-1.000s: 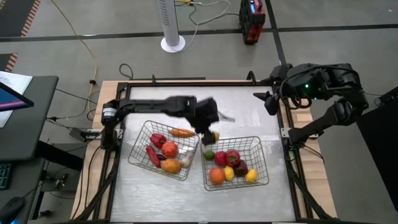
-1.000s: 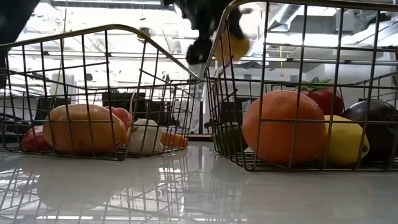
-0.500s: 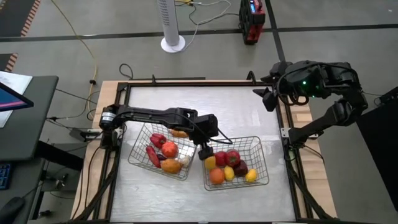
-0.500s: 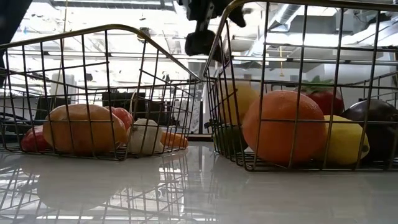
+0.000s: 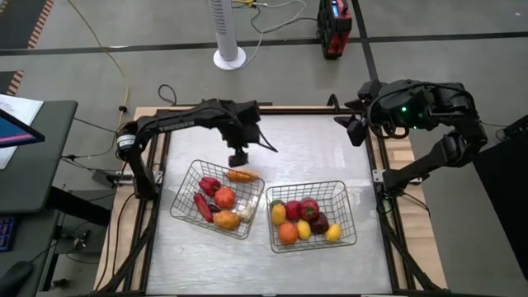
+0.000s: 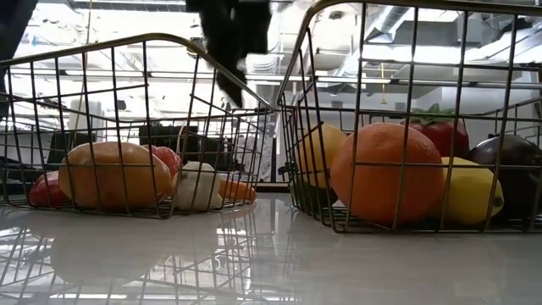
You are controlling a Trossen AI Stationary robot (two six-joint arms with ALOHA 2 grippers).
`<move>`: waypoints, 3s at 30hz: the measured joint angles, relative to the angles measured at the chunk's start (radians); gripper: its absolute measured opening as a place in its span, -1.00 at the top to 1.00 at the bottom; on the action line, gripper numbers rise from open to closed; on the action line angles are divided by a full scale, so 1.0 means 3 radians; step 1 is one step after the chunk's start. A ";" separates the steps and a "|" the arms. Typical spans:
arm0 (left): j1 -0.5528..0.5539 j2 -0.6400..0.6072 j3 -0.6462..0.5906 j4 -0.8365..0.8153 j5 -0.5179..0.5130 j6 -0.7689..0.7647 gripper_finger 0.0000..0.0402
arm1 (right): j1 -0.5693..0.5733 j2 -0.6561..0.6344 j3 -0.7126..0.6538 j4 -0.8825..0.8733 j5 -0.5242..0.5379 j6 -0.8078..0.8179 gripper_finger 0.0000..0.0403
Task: Sort produce into baskets
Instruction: Put yellow chili pepper into the left wire basket
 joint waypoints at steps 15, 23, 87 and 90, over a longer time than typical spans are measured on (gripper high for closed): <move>0.0720 0.0008 -0.1248 0.1008 -0.0212 0.0322 -0.33 | 0.0000 0.0395 0.0000 -0.0001 0.0068 0.0076 -0.50; 0.0681 0.0006 -0.1314 0.1133 -0.1273 0.0330 -0.26 | 0.0000 0.0531 -0.0001 0.0009 0.0069 0.0072 -0.50; -0.0092 0.0168 -0.1616 0.1420 0.0319 0.0371 -0.25 | 0.0000 0.0454 0.0000 0.0183 0.0062 -0.0099 -0.50; -0.0119 0.0169 -0.1646 0.1422 0.0126 0.0429 -0.25 | 0.0000 0.0454 0.0000 0.0178 0.0062 -0.0100 -0.50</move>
